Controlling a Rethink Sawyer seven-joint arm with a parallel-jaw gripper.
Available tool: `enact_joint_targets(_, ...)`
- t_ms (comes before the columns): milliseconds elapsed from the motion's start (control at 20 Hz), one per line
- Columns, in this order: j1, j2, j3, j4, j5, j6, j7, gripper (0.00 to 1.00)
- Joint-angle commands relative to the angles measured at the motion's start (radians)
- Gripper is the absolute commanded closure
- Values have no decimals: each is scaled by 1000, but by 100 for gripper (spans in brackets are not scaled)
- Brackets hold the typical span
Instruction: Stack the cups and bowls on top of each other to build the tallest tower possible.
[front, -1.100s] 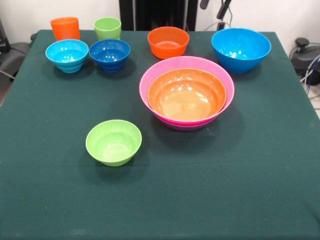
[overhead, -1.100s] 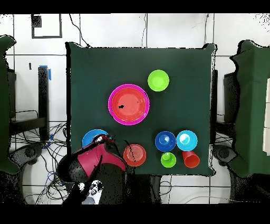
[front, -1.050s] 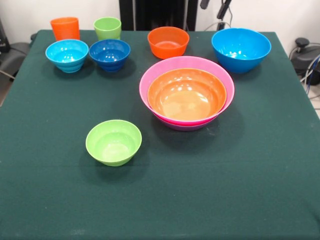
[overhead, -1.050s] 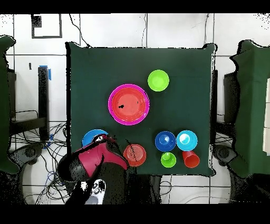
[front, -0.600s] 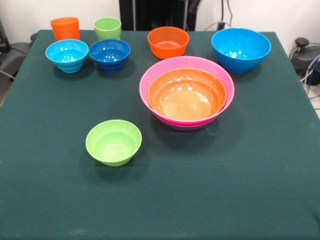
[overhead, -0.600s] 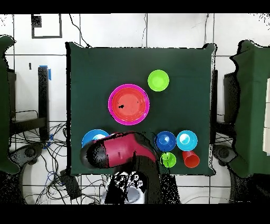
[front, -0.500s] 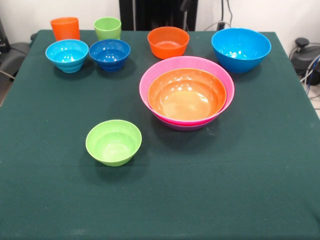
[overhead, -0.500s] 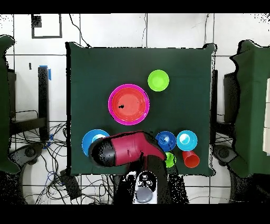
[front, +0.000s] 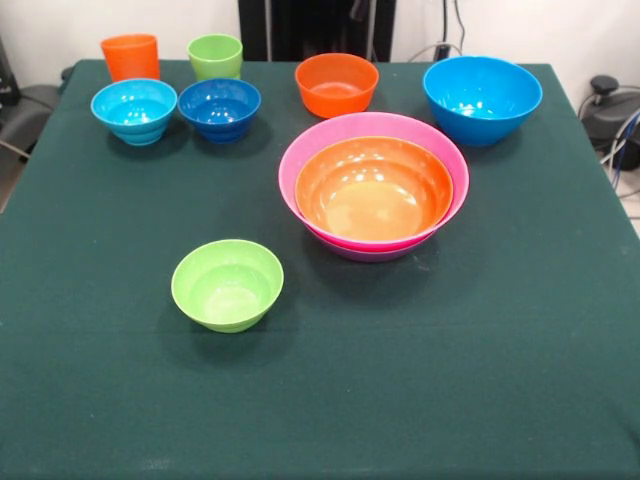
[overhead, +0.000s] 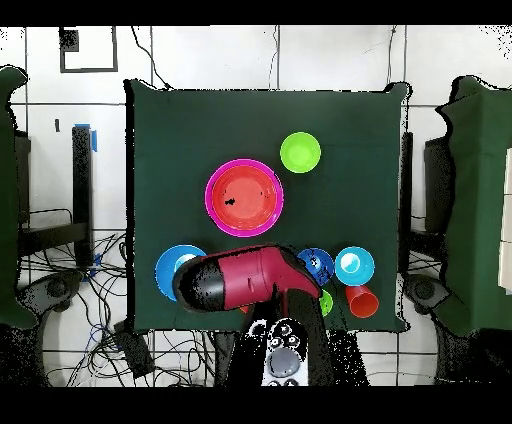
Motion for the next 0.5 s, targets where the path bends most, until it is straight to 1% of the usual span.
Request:
enact_joint_targets(50, 89, 65, 113, -51, -165, -16, -210, 0)
enact_joint_targets(100, 87, 67, 125, -55, -176, -28, -229, 0)
enact_joint_targets(200, 77, 76, 155, -62, -171, -27, -256, 0)
enact_joint_targets(350, 97, 96, 157, -92, -205, -27, -232, 0)
enact_joint_targets(450, 118, 107, 148, -116, -258, -35, -218, 0)
enact_joint_targets(500, 117, 111, 149, -121, -266, -35, -214, 0)
